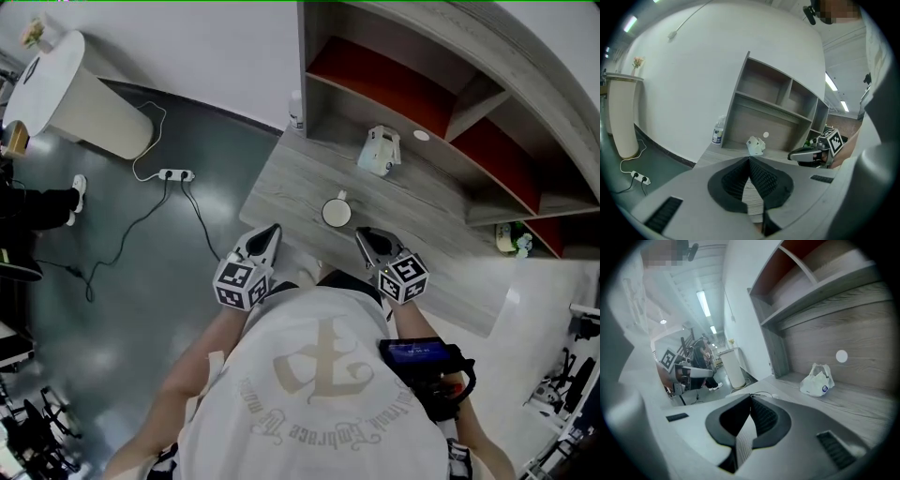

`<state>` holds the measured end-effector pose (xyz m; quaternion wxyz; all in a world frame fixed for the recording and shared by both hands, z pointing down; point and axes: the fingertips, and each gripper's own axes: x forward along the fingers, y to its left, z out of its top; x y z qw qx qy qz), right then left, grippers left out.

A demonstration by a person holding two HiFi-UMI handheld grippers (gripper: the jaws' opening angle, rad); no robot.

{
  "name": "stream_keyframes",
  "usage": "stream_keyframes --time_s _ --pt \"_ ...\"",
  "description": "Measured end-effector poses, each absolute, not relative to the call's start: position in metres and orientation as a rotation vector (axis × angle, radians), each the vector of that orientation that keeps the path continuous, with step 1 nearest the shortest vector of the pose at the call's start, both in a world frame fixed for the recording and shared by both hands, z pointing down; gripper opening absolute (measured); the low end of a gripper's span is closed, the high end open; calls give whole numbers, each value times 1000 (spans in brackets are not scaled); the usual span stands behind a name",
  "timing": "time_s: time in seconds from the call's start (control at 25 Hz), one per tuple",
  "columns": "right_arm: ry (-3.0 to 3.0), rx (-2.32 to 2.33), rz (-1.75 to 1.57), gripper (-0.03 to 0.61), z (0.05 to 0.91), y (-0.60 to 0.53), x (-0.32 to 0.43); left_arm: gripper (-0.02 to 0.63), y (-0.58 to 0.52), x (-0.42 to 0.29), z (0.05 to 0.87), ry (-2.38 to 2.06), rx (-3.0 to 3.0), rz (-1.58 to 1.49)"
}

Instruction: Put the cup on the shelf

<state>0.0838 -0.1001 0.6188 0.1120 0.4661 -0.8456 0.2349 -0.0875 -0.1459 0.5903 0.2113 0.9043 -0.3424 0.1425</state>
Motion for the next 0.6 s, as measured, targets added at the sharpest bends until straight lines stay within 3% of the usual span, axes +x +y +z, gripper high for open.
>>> stream_keyframes --time_s 0.24,0.6 --pt "-2446 1357 724 41 647 -106 89 2 -148 -70 598 -890 2526 450" --pt "-2360 1308 732 202 682 -113 84 2 -143 -63 602 -855 2529 501"
